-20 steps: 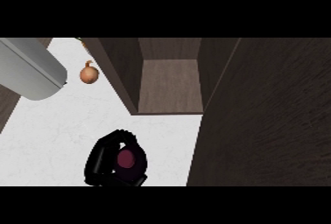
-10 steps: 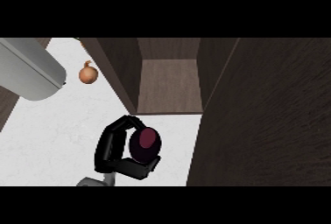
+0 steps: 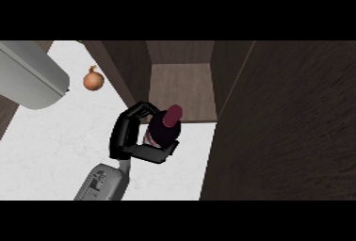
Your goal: Pick up the wine, place it into the cabinet and close the cabinet
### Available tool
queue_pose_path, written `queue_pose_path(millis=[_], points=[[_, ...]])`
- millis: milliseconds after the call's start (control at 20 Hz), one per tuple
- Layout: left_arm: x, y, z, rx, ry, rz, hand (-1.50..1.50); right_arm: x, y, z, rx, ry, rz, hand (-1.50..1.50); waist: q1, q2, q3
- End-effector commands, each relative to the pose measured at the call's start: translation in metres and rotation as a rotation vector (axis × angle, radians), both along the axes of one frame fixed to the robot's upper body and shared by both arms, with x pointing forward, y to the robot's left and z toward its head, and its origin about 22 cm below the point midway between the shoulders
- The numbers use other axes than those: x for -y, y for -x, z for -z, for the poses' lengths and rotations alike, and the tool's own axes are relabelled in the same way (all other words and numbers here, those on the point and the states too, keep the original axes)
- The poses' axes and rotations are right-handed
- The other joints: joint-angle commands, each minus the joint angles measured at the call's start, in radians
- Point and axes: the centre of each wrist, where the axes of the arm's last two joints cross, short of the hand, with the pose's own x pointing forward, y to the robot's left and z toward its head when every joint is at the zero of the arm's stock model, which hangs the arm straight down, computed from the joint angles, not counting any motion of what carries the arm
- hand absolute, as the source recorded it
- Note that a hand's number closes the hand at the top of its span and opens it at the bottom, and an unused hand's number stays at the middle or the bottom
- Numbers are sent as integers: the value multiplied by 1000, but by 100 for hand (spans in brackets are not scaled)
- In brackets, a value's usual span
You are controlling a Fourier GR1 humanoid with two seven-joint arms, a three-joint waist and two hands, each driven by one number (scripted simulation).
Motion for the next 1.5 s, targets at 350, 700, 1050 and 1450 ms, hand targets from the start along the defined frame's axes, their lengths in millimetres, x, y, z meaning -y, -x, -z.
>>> queue_pose_path(millis=[350,700,1050,1450], points=[[11,-57,-20,-44,-25,34,150,20,27,-36,40,-67,-59,-150,0,5,1],[35,-67,-1,-39,-20,4,150,10,28,-27,35,-78,-82,-150,-25,8,-1],[43,-87,-5,-74,-10,-25,150,17,28,-25,52,-87,-80,-150,-34,9,1],[53,-116,-22,-122,-172,-85,150,12,27,-23,47,-124,-93,-150,-49,15,0]])
